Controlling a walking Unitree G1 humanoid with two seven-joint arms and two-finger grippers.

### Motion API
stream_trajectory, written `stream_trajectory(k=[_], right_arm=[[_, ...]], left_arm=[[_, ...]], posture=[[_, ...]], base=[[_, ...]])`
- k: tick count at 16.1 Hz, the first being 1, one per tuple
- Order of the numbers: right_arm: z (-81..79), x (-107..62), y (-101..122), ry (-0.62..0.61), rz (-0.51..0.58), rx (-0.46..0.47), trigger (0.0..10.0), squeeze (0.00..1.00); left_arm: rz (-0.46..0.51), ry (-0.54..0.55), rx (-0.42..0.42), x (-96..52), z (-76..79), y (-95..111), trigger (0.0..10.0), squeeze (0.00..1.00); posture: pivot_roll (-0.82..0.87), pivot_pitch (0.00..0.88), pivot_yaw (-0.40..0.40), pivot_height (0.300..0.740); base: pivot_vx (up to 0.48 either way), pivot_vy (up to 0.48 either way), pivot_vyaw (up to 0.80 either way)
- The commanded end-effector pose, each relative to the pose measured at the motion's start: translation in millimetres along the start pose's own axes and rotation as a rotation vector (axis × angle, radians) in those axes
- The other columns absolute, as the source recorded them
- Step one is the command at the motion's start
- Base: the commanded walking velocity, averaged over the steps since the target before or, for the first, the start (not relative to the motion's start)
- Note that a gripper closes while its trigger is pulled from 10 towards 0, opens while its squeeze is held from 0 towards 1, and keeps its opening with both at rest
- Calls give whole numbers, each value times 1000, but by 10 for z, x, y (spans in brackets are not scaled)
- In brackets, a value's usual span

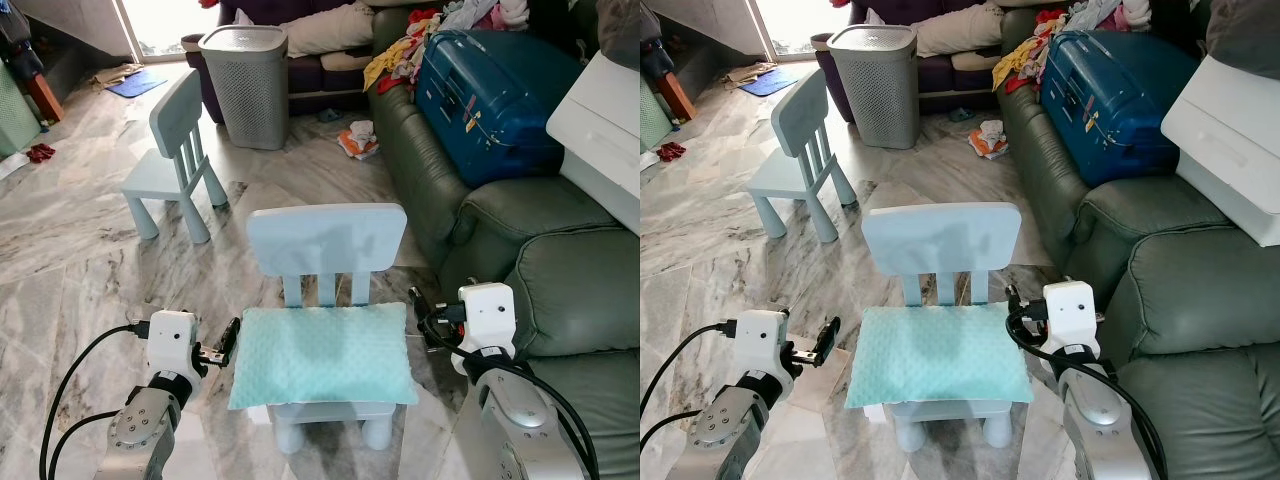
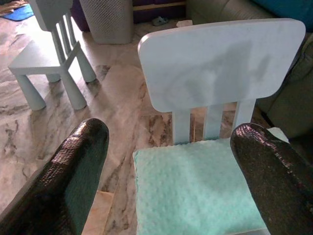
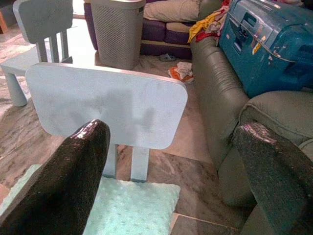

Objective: Move the pillow to the sofa

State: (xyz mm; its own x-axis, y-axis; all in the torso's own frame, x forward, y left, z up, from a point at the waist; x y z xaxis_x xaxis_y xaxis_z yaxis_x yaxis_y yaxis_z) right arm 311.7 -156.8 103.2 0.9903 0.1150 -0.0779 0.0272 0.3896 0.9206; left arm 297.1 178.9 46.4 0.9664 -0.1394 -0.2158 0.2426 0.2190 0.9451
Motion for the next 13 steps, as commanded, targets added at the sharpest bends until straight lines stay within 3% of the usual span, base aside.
stream_trajectory(k=[1,13], right_arm=[[-16,14,95,10,27,-1,10000,0],[-14,33,111,9,32,-2,10000,0]], left_arm=[[14,7,5,0,-9,52,10000,0],[17,5,3,15,-1,57,10000,0]], posture=[[-111,94,48,731],[-113,92,47,612]], base=[[0,0,0],[0,0,0]])
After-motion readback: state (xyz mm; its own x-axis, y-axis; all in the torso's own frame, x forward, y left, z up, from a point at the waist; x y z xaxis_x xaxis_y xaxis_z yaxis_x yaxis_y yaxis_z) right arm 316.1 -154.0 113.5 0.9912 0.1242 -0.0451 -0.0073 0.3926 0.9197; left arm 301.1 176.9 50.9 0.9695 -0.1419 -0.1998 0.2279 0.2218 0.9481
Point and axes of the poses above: a point about 5 cm out from each wrist's last joint towards the gripper, its own x axis pointing out of the wrist towards the gripper, its own y axis along the axis of the wrist's last joint, z = x × y, the point moved 6 cm from there along x, pointing out of the wrist towards the gripper, and after that the axes turned 15 degrees about -x, right-handed, at the moved point
